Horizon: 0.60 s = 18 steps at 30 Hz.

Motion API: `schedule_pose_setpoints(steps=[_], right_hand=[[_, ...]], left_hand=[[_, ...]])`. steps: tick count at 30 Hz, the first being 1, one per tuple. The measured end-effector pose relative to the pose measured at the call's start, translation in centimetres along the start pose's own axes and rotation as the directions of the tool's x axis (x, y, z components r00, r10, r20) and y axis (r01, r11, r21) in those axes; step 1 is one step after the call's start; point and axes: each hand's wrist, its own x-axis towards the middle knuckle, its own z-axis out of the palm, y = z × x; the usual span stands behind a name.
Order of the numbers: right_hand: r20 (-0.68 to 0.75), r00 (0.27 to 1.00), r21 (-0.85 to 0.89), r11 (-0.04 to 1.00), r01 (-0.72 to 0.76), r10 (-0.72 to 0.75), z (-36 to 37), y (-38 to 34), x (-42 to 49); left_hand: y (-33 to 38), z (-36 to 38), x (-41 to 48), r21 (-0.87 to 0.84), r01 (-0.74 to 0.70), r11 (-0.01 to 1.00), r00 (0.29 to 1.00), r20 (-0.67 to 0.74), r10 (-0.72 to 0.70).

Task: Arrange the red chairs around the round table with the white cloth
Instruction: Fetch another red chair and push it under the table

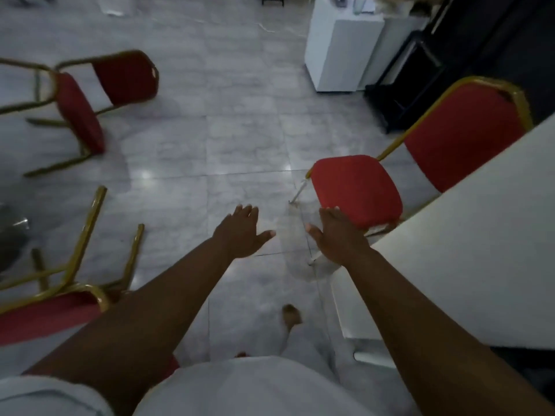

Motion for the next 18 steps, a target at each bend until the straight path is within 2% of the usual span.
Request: schedule_pose_setpoints(steps=[3, 7, 12, 15, 17, 18], right_hand=[[0.066, 0.984, -0.061, 0.984, 0.168, -0.164, -1.3, -1.7, 6.1], [0.153, 0.91, -0.118, 0.907, 0.405, -0.386, -3.0, -6.1, 13.0], [0.29, 0.757, -0.12, 0.762, 0.636, -0.586, -1.5, -15.4, 17.3], [0.358, 0.618, -0.079, 0.637, 0.767, -0.7, 1.1, -21.8, 17.3], [0.43, 0.502, -0.078, 0.523, 0.849, -0.751, 3.9, -27.7, 16.5], [0.432, 0.494, -0.084, 0.512, 0.855, -0.754, 4.3, -28.6, 16.5]], left_hand=[[-2.2, -0.8, 1.0, -0.089, 0.18, 0.98, 0.982, -0.034, -0.183], [-4.8, -2.2, 0.4, -0.188, 0.373, 0.908, 0.917, -0.075, -0.393], [-9.0, -2.0, -4.1, -0.308, 0.594, 0.743, 0.756, -0.1, -0.646], [-12.0, -0.4, -7.9, -0.398, 0.701, 0.592, 0.622, -0.065, -0.781], [-14.9, 0.9, -11.4, -0.445, 0.766, 0.463, 0.501, -0.037, -0.864], [-15.2, 1.1, -11.9, -0.462, 0.763, 0.452, 0.496, -0.029, -0.868]])
